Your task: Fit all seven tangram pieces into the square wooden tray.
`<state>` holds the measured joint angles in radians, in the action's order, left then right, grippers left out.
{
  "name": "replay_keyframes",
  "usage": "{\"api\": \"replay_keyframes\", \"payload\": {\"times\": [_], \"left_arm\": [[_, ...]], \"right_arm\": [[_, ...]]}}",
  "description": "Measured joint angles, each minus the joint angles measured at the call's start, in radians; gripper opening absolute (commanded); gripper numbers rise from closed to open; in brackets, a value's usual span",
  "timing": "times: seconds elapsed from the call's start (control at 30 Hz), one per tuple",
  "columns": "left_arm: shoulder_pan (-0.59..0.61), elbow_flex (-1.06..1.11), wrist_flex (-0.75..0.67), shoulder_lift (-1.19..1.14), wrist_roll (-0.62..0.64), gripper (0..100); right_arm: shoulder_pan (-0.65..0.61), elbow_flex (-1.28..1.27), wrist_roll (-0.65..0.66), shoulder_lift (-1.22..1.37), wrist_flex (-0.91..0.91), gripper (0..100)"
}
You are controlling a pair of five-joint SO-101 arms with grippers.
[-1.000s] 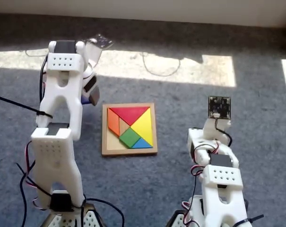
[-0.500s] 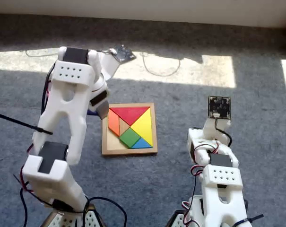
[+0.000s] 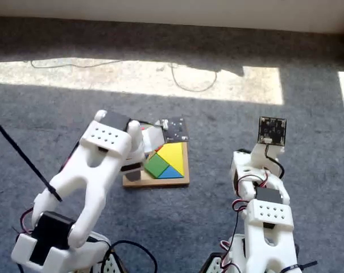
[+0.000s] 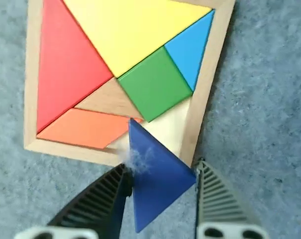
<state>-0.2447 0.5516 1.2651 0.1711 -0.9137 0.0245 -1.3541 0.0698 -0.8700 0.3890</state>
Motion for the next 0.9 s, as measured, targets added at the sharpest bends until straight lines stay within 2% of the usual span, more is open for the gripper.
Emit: {"api": "replay_keyframes", "payload": {"times": [0.2, 0.53, 0.77, 0.9], "left_arm": [[-0.005, 0.068, -0.103, 0.002, -0.014, 26], [0.009, 0.049, -0.112, 0.002, -0.011, 26], [0.155, 0.012, -0.112, 0.055, 0.055, 21], [0.259, 0.08, -0.114, 0.173, 0.058, 21]], "right_arm": [[0.0, 0.0, 0.0, 0.0, -0.003, 1.0], [-0.002, 0.0, 0.0, 0.0, -0.025, 1.0], [-0.002, 0.0, 0.0, 0.0, -0.025, 1.0], [-0.006, 0.0, 0.0, 0.0, -0.025, 1.0]]}}
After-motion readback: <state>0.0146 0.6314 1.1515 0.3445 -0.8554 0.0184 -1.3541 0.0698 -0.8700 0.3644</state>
